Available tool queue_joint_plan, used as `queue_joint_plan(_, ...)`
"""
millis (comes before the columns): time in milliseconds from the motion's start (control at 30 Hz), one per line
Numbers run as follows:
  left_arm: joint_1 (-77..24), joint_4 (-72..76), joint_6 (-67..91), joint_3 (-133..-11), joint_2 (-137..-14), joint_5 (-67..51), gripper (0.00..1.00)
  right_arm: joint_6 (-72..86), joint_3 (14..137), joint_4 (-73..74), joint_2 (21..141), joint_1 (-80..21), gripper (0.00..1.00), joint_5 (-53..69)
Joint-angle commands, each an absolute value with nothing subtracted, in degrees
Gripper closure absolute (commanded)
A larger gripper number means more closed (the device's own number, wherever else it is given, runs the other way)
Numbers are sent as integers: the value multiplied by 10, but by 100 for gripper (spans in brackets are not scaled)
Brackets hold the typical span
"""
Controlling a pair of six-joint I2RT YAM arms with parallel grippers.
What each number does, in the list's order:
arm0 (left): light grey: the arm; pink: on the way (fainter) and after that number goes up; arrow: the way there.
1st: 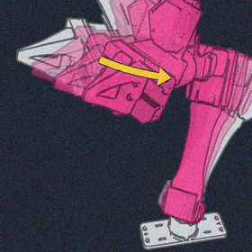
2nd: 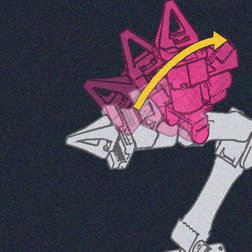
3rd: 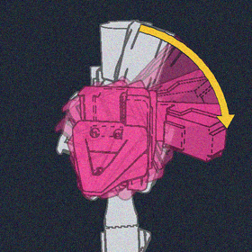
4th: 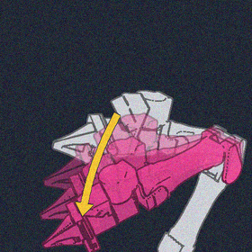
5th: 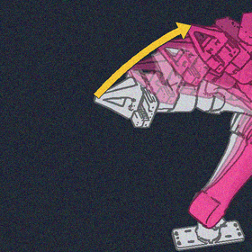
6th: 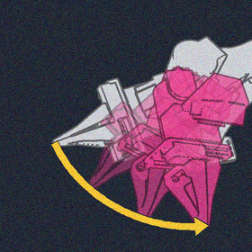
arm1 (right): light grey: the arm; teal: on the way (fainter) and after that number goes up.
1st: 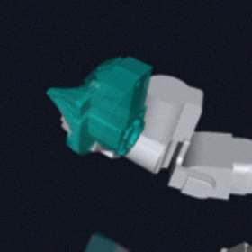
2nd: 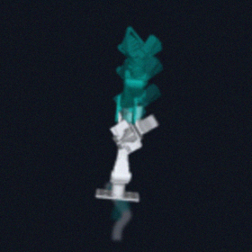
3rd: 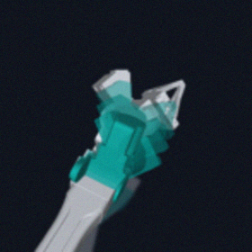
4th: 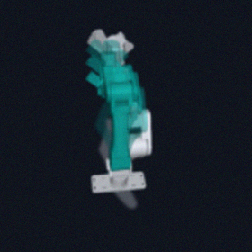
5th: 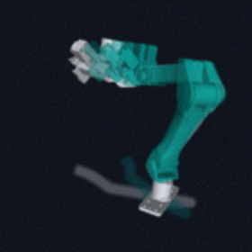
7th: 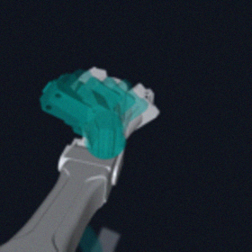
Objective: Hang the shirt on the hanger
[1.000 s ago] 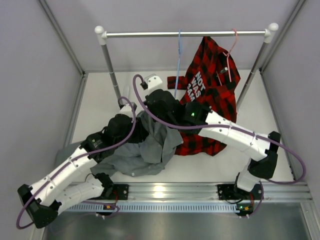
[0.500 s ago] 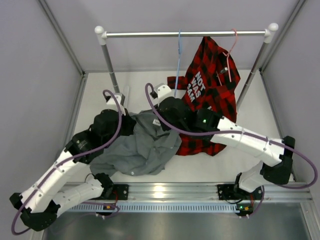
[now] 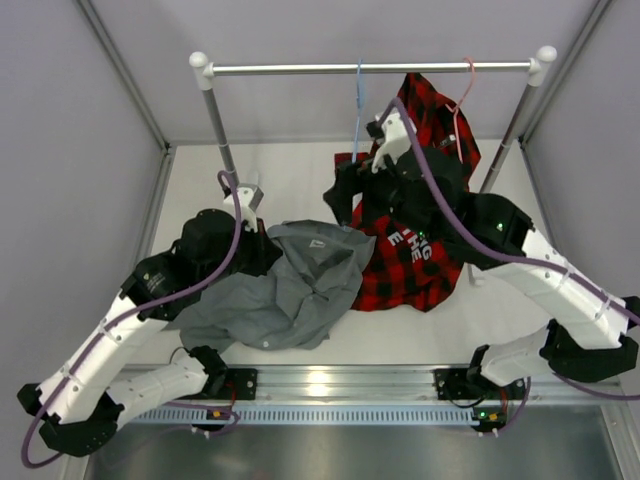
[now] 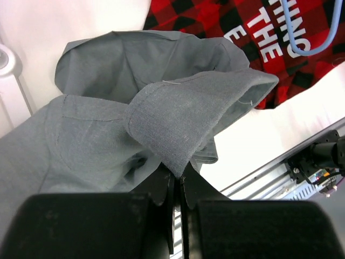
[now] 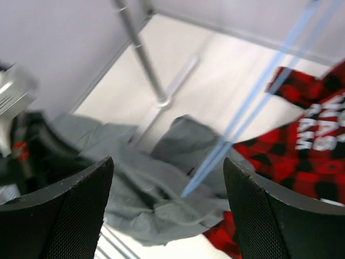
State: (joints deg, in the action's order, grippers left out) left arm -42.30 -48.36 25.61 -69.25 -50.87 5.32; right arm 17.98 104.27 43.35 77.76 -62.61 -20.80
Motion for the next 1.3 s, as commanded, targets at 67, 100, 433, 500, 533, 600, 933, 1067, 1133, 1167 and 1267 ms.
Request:
queue_joint_plan(67,-421,-482,267,-704,-494,33,100,190,1098,495,808,-552,21,-300)
queue_joint_plan(100,-421,-482,267,-701,-493,31,100,187,1103,494,815,-545,25,-301)
queue_joint_plan(433,-421,-471,265,-665,-483,30,100,170,1151,494,897,-492,46,-244)
queue_joint_plan(500,-421,-472,263,-658,-484,33,100,171,1142,496,903,-492,57,-258)
queue_joint_plan(533,-421,-473,262,-656,-484,34,100,171,1136,495,902,-491,61,-265)
queue_joint_plan(600,-421,-472,262,-649,-483,37,100,178,1119,499,895,-492,71,-284)
queue_joint_plan(933,-421,-468,262,-640,-483,35,100,181,1067,507,873,-499,74,-315)
queue_joint_plan(1067,-421,-468,262,-637,-481,34,100,179,1041,501,861,-501,80,-315)
queue_joint_plan(1133,-421,-468,263,-636,-481,35,100,174,1024,487,855,-503,82,-316)
queue_joint_plan(1167,-421,-467,264,-635,-481,34,100,171,1018,479,849,-503,82,-316)
queue_joint_plan(1267,-421,-463,265,-629,-479,32,100,160,998,451,838,-502,91,-319)
